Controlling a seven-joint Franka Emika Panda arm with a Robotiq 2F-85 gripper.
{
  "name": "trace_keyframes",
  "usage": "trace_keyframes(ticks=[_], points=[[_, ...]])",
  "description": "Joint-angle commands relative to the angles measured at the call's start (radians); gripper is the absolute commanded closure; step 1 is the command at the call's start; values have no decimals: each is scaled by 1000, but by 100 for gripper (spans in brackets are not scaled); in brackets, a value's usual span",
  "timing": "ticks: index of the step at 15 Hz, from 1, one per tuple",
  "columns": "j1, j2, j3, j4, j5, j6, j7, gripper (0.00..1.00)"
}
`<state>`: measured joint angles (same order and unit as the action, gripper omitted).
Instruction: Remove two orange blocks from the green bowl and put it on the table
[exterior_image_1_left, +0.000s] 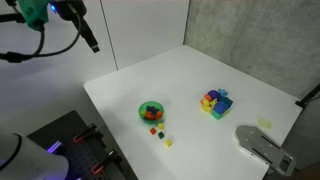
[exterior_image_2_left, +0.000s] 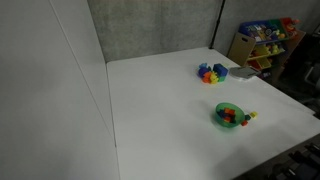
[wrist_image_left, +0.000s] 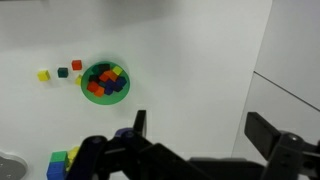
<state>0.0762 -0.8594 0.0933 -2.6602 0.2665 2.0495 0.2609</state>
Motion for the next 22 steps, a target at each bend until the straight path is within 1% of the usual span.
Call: trace_keyframes(ticks=[1,6,9,13,17,22], points=[[-26,62,24,71,-23,-46,16,0],[-66,156,46,169,-92,-91,26,0],[-83,210,30,231,-149,-152,-4,0],[-96,279,17,257,-220,-173,-37,0],[-94,365,-9,252,-260,-134,-76,0],[-86,527,-9,256,-272,0,-76,0]])
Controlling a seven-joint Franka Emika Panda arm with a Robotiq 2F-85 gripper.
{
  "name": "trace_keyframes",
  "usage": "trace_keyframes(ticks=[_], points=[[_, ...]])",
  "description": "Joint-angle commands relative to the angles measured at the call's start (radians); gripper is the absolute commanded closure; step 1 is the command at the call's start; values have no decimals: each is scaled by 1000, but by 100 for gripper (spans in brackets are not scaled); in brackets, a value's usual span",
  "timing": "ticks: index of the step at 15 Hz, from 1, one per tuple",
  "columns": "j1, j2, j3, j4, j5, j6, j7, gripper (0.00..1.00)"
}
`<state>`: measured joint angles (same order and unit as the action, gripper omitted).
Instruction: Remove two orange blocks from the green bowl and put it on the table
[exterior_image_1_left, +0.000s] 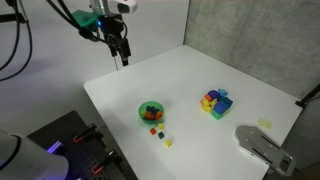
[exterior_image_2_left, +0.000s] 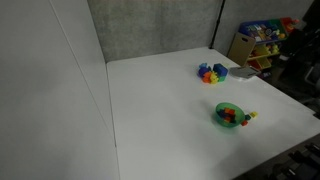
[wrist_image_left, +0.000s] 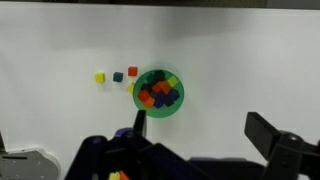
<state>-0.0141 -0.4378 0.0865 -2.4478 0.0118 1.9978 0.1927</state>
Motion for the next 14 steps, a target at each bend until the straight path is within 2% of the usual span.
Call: trace_keyframes(ticks=[1,7,11,14], points=[[4,140,1,50,-24,81,1,0],[10,367,12,122,-118,229,36,0],[24,497,-5,189,-165,257,35,0],[34,567,-21,225,-158,260,45,0]])
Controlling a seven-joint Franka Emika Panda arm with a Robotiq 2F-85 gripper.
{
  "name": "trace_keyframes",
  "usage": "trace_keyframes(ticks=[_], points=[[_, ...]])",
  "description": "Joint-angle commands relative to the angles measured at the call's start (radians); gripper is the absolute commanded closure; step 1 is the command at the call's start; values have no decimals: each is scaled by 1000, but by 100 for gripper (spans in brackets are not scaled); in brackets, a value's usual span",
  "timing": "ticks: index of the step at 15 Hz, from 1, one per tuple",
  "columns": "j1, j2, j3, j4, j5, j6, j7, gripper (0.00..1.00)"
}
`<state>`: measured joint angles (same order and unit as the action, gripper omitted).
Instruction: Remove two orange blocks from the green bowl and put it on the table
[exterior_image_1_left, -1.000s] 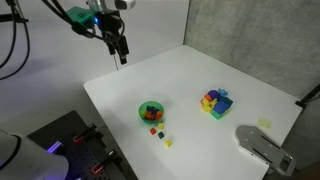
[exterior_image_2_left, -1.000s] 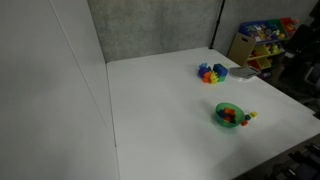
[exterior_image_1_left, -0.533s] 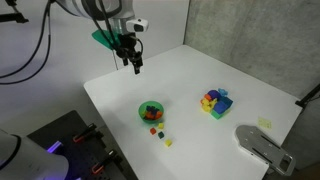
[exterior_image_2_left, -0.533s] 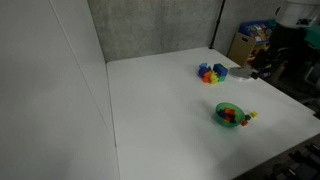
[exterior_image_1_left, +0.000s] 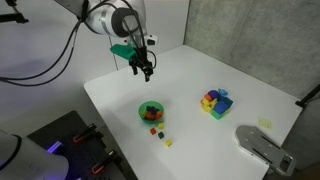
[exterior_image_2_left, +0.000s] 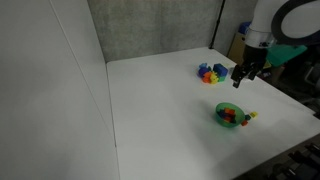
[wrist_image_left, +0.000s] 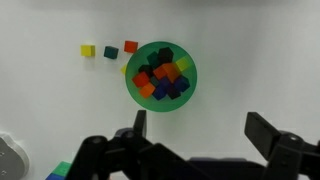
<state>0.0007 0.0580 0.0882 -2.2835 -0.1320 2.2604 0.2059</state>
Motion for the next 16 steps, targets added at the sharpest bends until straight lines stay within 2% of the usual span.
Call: trace_keyframes(ticks=[1,6,8,9,16], points=[[21,90,-27,70,-1,-3,31,0],[21,154,-54,97,40,-4,46,0],[17,155,-54,115,83,-36,10,0],[25,145,-62,76,48,-3,23,0],[13,169,-80,88,74,3,43,0]])
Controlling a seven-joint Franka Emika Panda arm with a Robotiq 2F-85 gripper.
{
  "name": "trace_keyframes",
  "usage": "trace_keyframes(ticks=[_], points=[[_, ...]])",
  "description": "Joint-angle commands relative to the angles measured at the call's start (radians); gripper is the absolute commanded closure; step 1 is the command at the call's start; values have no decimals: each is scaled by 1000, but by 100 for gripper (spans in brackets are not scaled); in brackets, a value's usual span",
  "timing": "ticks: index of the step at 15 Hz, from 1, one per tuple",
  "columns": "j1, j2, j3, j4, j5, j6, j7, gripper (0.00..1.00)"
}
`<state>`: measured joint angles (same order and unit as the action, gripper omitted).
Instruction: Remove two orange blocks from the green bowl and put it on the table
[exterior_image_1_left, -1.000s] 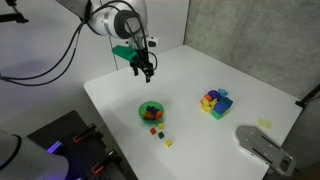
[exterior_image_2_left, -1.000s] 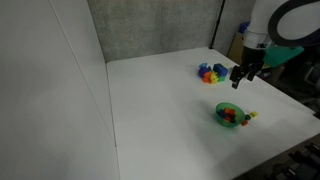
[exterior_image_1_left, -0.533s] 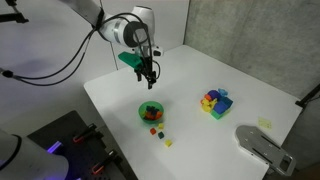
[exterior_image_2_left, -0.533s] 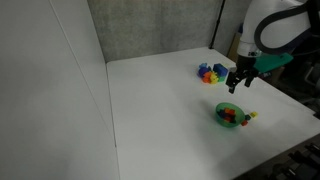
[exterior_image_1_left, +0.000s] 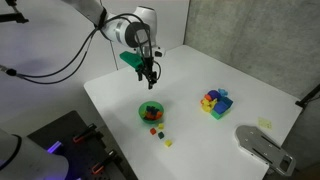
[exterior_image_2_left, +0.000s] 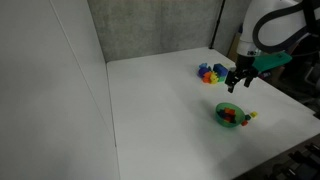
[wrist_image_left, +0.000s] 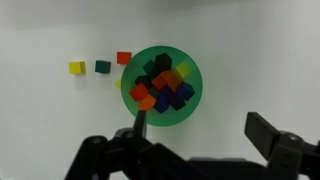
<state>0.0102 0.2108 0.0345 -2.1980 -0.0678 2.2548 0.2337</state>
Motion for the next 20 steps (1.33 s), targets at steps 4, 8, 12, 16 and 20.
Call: trace_keyframes(ticks=[4,8,12,16,20], points=[[-13,60,-63,-1,37,33,34,0],[-39,124,-77,1,156,86,30,0],[-62,201,-82,8,263,167,25,0],[-89,281,-80,34,340,232,17,0],[-107,334,-69,54,397,275,11,0]])
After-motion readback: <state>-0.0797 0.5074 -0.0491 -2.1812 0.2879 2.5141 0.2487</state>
